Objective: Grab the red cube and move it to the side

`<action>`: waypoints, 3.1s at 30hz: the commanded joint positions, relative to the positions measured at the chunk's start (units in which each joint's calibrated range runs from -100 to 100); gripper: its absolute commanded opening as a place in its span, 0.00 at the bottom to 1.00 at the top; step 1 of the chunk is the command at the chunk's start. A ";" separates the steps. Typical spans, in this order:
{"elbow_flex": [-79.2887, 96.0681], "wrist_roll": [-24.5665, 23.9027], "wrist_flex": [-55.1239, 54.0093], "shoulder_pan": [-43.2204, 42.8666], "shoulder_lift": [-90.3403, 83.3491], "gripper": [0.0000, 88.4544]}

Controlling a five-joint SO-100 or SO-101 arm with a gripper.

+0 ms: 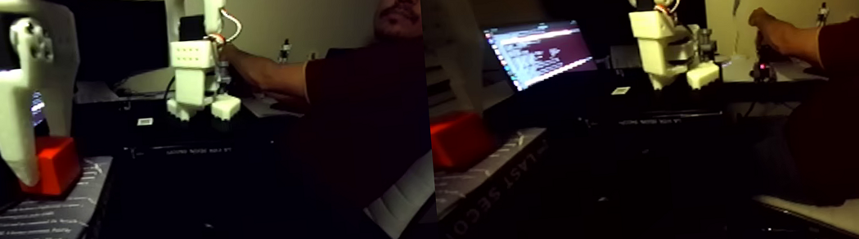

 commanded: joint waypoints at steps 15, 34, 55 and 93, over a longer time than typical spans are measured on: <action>-0.14 1.92 5.56 -0.01 -1.83 0.45; 7.94 0.62 21.78 -17.41 -37.96 0.14; 72.24 -16.75 -8.21 -36.56 -86.45 0.01; 91.65 -18.53 -5.59 -35.14 -114.09 0.01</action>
